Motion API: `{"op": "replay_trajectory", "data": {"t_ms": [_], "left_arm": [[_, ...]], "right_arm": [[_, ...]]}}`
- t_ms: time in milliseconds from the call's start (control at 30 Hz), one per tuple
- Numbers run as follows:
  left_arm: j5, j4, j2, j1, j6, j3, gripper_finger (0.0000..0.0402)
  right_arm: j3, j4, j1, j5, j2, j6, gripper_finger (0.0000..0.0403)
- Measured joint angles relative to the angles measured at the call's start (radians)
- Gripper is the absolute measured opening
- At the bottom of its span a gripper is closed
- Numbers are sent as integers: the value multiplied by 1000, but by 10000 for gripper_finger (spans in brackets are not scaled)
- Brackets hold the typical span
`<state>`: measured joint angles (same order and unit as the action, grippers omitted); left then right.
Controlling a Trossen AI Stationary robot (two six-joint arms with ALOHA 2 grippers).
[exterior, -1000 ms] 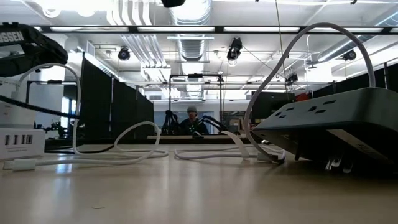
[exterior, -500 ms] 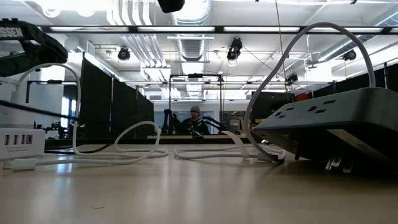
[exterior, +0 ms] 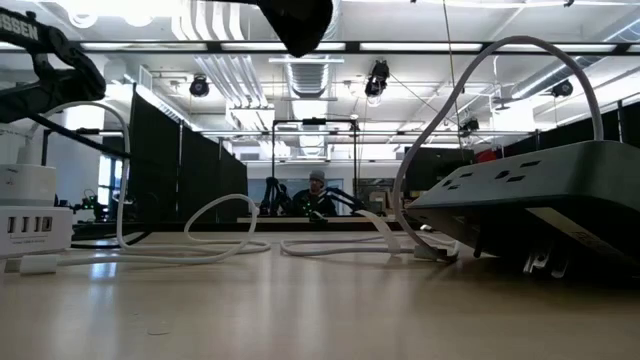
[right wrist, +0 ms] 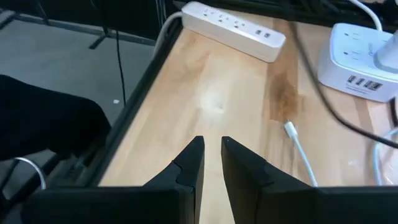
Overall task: Insert USB
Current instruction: Insert the middle left black charger cable into the bottom white outlet extension
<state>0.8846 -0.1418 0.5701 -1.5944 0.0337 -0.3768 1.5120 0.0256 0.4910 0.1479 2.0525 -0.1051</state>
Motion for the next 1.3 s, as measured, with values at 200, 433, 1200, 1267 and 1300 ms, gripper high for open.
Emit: {"op": "replay_trajectory", "data": {"t_ms": [200, 433, 1200, 1267, 1300], "left_arm": [[76, 184, 0, 5, -249, -21, 10], [83, 436, 0, 7, -483, -52, 10], [-58, 804, 5, 10, -408, -396, 10], [-59, 706, 7, 12, -350, -369, 10], [-72, 638, 6, 12, -308, -352, 10]], "right_arm": [[0, -1, -45, 0, 0, -16, 37], [0, -10, -101, -3, 0, -33, 41], [-2, -428, -112, 118, 79, -146, 32], [-2, -440, -111, 143, 88, -169, 32], [-2, -446, -111, 146, 92, -176, 32]]}}
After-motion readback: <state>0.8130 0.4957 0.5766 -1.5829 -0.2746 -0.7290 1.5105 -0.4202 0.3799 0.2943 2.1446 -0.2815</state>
